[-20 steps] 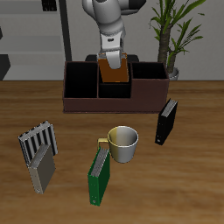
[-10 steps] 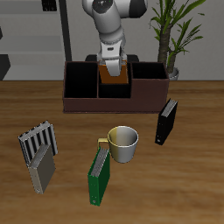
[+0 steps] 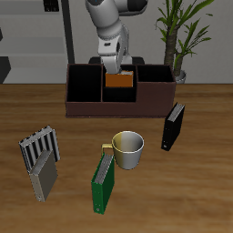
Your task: Place the orange book into the back desk caddy's back compartment
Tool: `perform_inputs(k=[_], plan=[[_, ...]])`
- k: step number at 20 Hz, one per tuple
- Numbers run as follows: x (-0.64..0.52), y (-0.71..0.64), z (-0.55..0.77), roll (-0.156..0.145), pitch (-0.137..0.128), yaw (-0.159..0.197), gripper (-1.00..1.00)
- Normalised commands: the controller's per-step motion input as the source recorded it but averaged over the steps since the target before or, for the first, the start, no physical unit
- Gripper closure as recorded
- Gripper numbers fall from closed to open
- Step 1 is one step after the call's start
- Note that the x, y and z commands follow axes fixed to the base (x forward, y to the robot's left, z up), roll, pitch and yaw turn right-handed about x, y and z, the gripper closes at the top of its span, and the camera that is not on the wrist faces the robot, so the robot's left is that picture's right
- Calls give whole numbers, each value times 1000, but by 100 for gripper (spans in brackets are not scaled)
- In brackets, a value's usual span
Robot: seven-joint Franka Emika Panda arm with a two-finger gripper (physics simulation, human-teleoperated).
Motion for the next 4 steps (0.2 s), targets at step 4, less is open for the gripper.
perform_inputs(k=[4], plan=[[-61,-324,306,63,-80,-335,-100]])
